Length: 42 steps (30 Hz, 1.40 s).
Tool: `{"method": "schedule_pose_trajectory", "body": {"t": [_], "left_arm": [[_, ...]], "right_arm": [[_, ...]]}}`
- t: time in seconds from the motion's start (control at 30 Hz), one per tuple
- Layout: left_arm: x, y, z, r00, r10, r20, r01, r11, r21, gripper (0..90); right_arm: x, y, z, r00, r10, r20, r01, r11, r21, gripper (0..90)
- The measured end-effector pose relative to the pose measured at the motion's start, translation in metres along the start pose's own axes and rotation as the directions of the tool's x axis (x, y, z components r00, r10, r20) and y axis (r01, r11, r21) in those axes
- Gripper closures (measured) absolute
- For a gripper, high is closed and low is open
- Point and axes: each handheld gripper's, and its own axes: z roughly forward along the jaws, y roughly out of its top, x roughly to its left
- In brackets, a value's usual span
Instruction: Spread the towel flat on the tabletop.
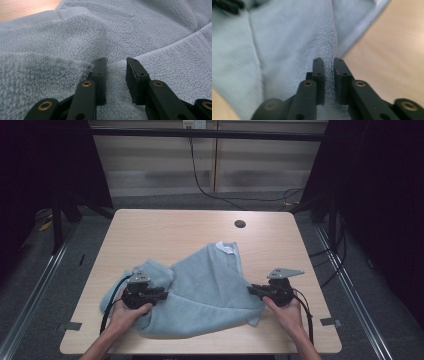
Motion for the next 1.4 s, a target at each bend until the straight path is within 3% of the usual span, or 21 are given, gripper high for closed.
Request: {"method": "schedule_pose_trajectory", "body": {"t": [0.03, 0.2, 0.3, 0.4, 0.47, 0.5, 0.53, 0.67, 0.77, 0.87, 0.97, 1.03, 1.07, 1.13, 1.2, 1.27, 1.33, 1.4], "left_arm": [[0.000, 0.000, 0.000, 1.0000, -0.003, -0.002, 0.003, 1.0000, -0.001, 69.8], [-0.001, 0.001, 0.000, 0.9997, -0.017, -0.018, 0.017, 0.9998, -0.009, 69.3], [0.000, 0.001, 0.000, 0.9996, -0.019, -0.020, 0.019, 0.9998, -0.010, 69.1], [0.000, 0.000, -0.001, 0.9994, -0.023, -0.025, 0.023, 0.9996, -0.015, 68.9], [0.000, 0.000, -0.001, 0.9995, -0.019, -0.027, 0.019, 0.9997, -0.016, 68.4], [0.000, 0.000, -0.001, 0.9995, -0.019, -0.027, 0.019, 0.9997, -0.016, 68.0], [0.000, 0.000, -0.001, 0.9994, -0.021, -0.027, 0.020, 0.9996, -0.017, 67.7], [0.000, 0.000, -0.001, 0.9994, -0.023, -0.025, 0.023, 0.9996, -0.016, 67.5], [0.001, 0.000, -0.002, 0.9994, -0.018, -0.028, 0.018, 0.9998, -0.012, 67.4], [0.003, -0.001, -0.003, 0.9995, -0.016, -0.026, 0.016, 0.9998, -0.009, 67.7], [0.004, -0.002, -0.004, 0.9991, -0.014, -0.039, 0.014, 0.9999, -0.009, 67.7], [0.005, -0.002, -0.004, 0.9991, -0.018, -0.039, 0.018, 0.9998, -0.012, 67.7], [0.005, -0.002, -0.004, 0.9991, -0.018, -0.037, 0.018, 0.9998, -0.012, 67.7], [0.006, -0.002, -0.004, 0.9992, -0.018, -0.035, 0.017, 0.9998, -0.011, 67.7], [0.006, -0.002, -0.004, 0.9992, -0.019, -0.035, 0.019, 0.9997, -0.012, 67.6], [0.006, -0.001, -0.003, 0.9993, -0.018, -0.032, 0.018, 0.9998, -0.012, 67.5], [0.007, -0.001, -0.003, 0.9994, -0.021, -0.029, 0.020, 0.9997, -0.013, 67.4], [0.007, -0.001, -0.003, 0.9993, -0.024, -0.028, 0.024, 0.9996, -0.013, 67.4]], "right_arm": [[0.002, 0.006, -0.003, 0.9999, -0.012, -0.011, 0.012, 0.9998, -0.017, 84.7], [0.023, 0.049, -0.007, 0.9923, -0.119, 0.032, 0.121, 0.9905, -0.064, 84.7], [0.035, 0.064, 0.003, 0.9905, -0.132, -0.036, 0.129, 0.9884, -0.081, 84.0], [0.055, 0.060, 0.026, 0.9799, -0.169, -0.107, 0.166, 0.9856, -0.034, 82.3], [0.068, 0.050, 0.042, 0.9728, -0.166, -0.161, 0.168, 0.9858, -0.006, 80.2], [0.068, 0.050, 0.042, 0.9728, -0.166, -0.161, 0.168, 0.9858, -0.006, 80.2], [0.079, 0.038, 0.058, 0.9660, -0.165, -0.199, 0.174, 0.9845, 0.026, 79.3], [0.086, 0.018, 0.077, 0.9638, -0.142, -0.226, 0.161, 0.9843, 0.072, 78.5], [0.086, 0.015, 0.079, 0.9624, -0.136, -0.235, 0.154, 0.9862, 0.060, 78.6], [0.085, 0.014, 0.078, 0.9608, -0.127, -0.246, 0.148, 0.9867, 0.067, 71.5], [0.080, 0.024, 0.067, 0.9611, -0.137, -0.240, 0.152, 0.9872, 0.047, 56.0], [0.077, 0.027, 0.063, 0.9628, -0.127, -0.238, 0.141, 0.9891, 0.041, 54.9], [0.068, 0.033, 0.052, 0.9692, -0.117, -0.217, 0.121, 0.9926, 0.008, 52.9], [0.064, 0.035, 0.048, 0.9696, -0.115, -0.216, 0.117, 0.9931, -0.004, 52.9], [0.049, 0.043, 0.031, 0.9783, -0.099, -0.182, 0.090, 0.9944, -0.055, 56.2], [0.037, 0.045, 0.028, 0.9844, -0.080, -0.157, 0.071, 0.9953, -0.066, 58.7], [0.029, 0.045, 0.030, 0.9879, -0.065, -0.141, 0.057, 0.9964, -0.063, 58.7], [0.014, 0.043, 0.042, 0.9935, -0.038, -0.108, 0.036, 0.9992, -0.014, 57.7]]}}
